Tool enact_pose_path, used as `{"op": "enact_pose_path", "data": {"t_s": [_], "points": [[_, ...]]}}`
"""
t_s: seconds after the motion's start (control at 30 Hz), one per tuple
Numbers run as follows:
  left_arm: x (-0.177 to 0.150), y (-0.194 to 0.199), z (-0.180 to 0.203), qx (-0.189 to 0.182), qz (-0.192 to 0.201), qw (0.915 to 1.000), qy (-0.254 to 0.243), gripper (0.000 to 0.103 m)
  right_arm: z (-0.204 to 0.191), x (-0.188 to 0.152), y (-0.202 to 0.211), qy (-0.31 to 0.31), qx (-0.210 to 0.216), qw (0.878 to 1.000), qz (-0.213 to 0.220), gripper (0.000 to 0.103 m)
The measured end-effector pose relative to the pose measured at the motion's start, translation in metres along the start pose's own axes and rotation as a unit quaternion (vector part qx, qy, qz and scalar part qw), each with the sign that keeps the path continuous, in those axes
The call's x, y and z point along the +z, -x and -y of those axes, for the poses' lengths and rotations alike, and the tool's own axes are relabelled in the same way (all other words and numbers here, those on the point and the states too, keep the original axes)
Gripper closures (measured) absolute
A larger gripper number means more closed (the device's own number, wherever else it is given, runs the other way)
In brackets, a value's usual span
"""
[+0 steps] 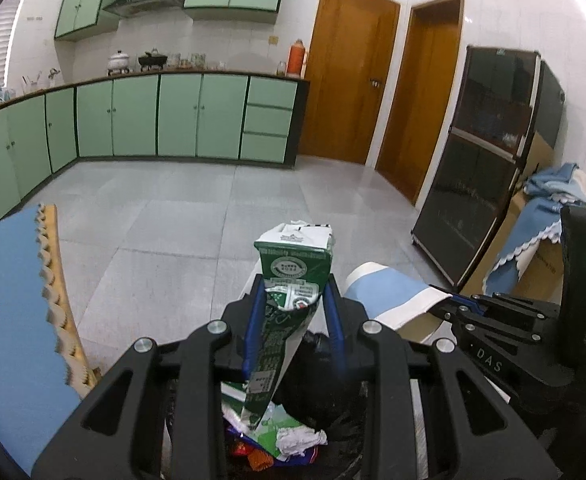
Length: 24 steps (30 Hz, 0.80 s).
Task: Collect trash
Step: 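Carry milk carton and paper cup to the black bin and open both tools, then move both tools back over the table toward the red plastic bags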
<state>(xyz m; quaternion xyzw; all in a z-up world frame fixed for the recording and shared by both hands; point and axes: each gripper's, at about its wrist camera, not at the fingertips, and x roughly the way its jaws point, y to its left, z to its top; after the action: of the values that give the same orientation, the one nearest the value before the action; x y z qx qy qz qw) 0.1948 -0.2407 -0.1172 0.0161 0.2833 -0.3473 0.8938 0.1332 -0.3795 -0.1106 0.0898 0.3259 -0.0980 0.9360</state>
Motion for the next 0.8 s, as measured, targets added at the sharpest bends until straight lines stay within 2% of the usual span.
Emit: {"op": "enact_pose_path", "data": {"t_s": [0.1,0.2,0.27,0.33,0.43,0.67,0.77,0.8], "points": [[-0.003,-0.008,-0.003,0.003,-0.015,0.9999,0.002,0.074,0.005,-0.007,-0.010,-0.003,0.006,1.000,-0.023,0.094],[-0.001,-0.010,-0.007,0.006,-0.020,0.9998,0.004,0.061,0.004,-0.010,-0.012,-0.001,0.007,0.999,-0.031,0.090],[0.000,-0.009,-0.010,0.005,-0.021,0.9998,0.004,0.058,0.003,-0.010,-0.013,0.000,0.013,0.999,-0.034,0.085],[0.001,-0.007,-0.011,0.007,-0.020,0.9998,0.007,0.054,0.002,-0.009,-0.013,0.003,0.013,0.999,-0.036,0.070],[0.005,-0.002,-0.016,0.010,-0.016,0.9997,0.014,0.051,0.000,-0.008,-0.009,0.011,0.011,0.999,-0.034,0.061],[0.014,0.022,-0.034,0.029,0.010,0.9991,0.029,0.039,-0.011,0.005,0.008,0.013,0.014,1.000,-0.008,0.049],[0.018,0.040,-0.047,0.044,0.026,0.9982,0.033,0.032,-0.022,0.014,0.019,0.020,0.017,1.000,0.013,0.037],[0.020,0.047,-0.052,0.050,0.031,0.9977,0.035,0.029,-0.027,0.017,0.023,0.023,0.018,0.999,0.021,0.029]]}}
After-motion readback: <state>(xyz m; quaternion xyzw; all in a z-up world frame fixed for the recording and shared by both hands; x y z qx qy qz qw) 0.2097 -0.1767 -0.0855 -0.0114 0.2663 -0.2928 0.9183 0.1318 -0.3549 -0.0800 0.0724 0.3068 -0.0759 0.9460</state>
